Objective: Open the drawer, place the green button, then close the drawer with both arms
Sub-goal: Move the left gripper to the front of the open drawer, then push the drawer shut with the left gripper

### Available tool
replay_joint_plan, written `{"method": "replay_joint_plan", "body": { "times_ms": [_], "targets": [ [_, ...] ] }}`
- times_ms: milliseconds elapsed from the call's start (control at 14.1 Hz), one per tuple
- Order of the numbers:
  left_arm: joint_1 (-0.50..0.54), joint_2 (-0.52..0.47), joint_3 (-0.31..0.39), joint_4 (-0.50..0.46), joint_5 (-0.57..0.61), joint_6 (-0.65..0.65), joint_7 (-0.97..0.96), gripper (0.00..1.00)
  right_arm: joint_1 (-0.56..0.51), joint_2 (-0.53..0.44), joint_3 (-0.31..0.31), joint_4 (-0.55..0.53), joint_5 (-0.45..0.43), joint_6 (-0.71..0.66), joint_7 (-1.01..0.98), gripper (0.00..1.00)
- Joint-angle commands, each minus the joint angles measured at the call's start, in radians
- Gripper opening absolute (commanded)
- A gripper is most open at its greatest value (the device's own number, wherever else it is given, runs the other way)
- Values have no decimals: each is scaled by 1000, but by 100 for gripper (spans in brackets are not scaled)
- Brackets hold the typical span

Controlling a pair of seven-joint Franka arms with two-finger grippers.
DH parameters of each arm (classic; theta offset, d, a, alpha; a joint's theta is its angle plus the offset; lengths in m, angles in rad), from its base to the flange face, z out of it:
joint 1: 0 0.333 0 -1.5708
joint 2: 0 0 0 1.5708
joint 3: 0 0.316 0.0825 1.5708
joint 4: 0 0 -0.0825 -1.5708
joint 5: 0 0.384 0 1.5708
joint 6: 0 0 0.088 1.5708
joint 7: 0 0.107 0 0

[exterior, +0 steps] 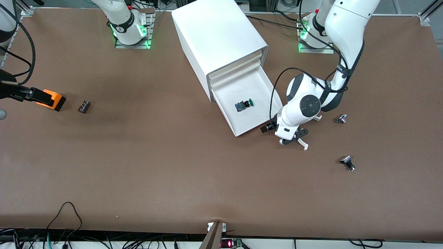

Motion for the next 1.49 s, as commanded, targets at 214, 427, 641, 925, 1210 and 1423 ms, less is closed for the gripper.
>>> {"method": "replay_joint_plan", "body": {
  "times_ms": [214, 427, 641, 925, 1210, 1423],
  "targets": [
    [11, -73, -86, -96, -59, -13, -10, 99, -4, -20, -4, -19, 28, 11, -99, 100],
    [21, -92, -162, -128, -62, -85, -4, 99, -1, -49, -9, -32, 20, -30, -102, 100],
    [35, -125, -232, -179, -143, -95, -4, 99, -3, -133, -9, -135, 14, -26, -102, 100],
    [33, -131, -273, -184, -185, -179, 4, 99, -3, -170, -9, -202, 25, 89, -102, 100],
    [33, -129, -311, -194, -191, -177, 8, 99, -3, -169, -1, -231, 18, 137, -102, 100],
    [38, -131, -308, -194, -191, -168, 108, 99, -13, -178, -1, -240, 23, 141, -102, 100]
  ]
}}
